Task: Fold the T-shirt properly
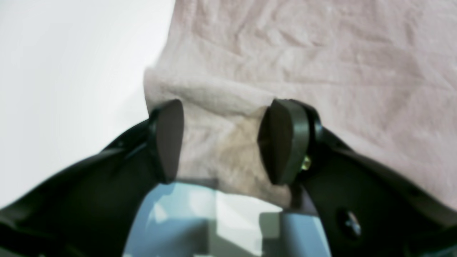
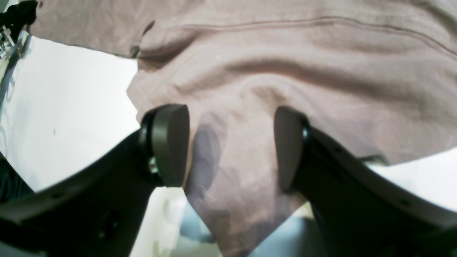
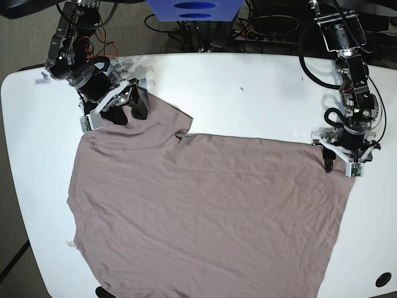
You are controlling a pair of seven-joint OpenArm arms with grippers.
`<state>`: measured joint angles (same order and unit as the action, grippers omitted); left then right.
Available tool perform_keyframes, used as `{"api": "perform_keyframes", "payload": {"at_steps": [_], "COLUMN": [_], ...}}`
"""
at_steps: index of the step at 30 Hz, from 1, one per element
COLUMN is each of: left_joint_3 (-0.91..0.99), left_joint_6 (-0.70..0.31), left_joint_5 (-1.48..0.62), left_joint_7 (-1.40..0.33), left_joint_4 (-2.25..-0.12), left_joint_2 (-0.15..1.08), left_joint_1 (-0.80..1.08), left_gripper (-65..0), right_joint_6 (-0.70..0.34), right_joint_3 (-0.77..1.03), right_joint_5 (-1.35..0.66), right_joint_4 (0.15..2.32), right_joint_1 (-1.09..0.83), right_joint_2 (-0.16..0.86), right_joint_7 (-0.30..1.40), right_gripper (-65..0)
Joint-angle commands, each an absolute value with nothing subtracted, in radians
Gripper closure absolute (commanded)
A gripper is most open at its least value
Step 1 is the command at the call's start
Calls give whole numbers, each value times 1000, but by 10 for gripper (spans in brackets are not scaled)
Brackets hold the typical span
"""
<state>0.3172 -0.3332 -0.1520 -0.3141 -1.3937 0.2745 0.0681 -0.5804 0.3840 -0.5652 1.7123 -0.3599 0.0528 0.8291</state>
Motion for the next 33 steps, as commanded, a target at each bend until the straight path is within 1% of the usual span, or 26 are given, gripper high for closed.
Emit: {"api": "perform_keyframes", "payload": {"at_steps": [1, 5, 15, 17, 19, 33], "left_joint_3": [343, 349, 344, 345, 348, 355], "left_joint_6": [-339, -348, -407, -410, -390, -399], "left_joint_5": [-149, -152, -151, -155, -163, -165], "left_joint_7": [-324, -323, -322, -322, -320, -321], "left_joint_4": [-1412, -1408, -1353, -1352, -1361, -1380], "left_joint_2": [292, 293, 302, 304, 305, 307], "left_joint_1": [76, 78, 66, 67, 72, 81], "left_gripper": [-369, -369, -365, -365, -368, -368], "right_joint_6": [-578, -579, -574, -576, -583, -584], "right_joint_3": [410, 417, 416, 415, 404, 398], "right_joint_5": [-552, -552, -562, -564, -564, -567], "right_joint_4": [1713, 1704, 1684, 1683, 1688, 1685], "right_joint_1": [-368, -368, -364, -365, -370, -342], "right_joint_2": [59, 60, 67, 68, 69, 70], "right_joint_7": [841, 840, 842, 843, 850, 848], "right_gripper": [-373, -373, -371, -371, -367, -355]}}
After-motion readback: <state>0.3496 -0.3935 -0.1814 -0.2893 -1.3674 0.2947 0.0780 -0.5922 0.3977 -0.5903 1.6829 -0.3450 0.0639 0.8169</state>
